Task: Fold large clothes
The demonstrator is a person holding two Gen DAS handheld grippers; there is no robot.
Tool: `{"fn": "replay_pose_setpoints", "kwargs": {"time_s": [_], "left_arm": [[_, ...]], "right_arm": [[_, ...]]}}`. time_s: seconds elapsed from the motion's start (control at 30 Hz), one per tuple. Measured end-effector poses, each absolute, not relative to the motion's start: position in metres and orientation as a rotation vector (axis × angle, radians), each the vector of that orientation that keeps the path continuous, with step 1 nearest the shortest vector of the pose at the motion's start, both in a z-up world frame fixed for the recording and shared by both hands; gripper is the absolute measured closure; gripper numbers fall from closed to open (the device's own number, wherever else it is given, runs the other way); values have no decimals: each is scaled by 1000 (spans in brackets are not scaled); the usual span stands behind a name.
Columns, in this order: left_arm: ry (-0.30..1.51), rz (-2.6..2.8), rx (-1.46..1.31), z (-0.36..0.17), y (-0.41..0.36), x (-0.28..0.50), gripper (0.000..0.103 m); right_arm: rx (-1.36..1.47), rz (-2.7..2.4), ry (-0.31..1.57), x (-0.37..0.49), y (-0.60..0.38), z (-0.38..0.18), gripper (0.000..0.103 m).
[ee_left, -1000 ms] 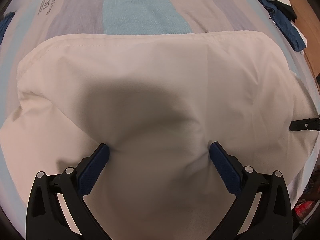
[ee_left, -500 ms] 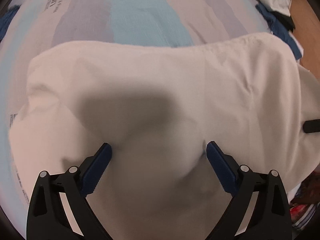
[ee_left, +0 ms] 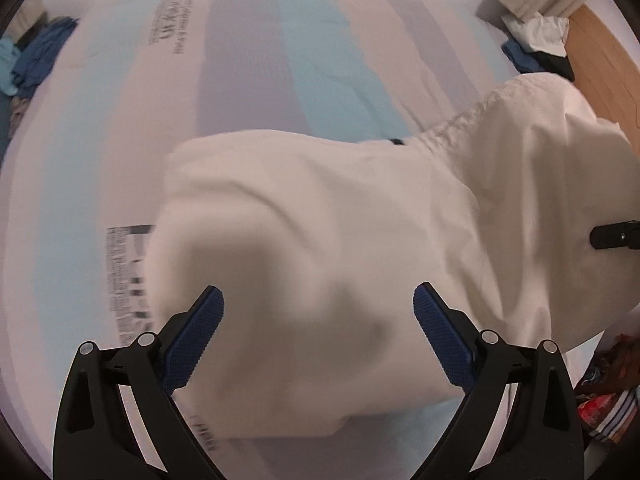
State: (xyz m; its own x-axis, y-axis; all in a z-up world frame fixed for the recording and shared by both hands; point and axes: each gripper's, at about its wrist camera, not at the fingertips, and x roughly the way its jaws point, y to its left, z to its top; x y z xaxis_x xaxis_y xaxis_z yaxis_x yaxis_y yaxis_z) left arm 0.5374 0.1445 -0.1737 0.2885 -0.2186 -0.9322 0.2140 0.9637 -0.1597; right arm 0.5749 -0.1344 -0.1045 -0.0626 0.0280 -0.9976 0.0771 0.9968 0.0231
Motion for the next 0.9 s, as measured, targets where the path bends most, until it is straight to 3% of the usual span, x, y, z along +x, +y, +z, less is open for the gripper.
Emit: {"fn": "replay_pose_setpoints", "kwargs": {"time_s": [0.23,0.4,0.63,0.9], "left_arm": [[1225,-229,-57,-149,209,524,9],[1225,-191,-68,-148,250,529,9],[1240,-144,-72,-152,289,532,9],[1245,-75,-51,-163,331,540,9]], "right_arm": [[15,30,1625,583,-46,-94,88],[31,100,1626,586,11,-116,91],[146,99,1598,589,42,-164,91],[220,47,1501,587,69,-167,91]]}}
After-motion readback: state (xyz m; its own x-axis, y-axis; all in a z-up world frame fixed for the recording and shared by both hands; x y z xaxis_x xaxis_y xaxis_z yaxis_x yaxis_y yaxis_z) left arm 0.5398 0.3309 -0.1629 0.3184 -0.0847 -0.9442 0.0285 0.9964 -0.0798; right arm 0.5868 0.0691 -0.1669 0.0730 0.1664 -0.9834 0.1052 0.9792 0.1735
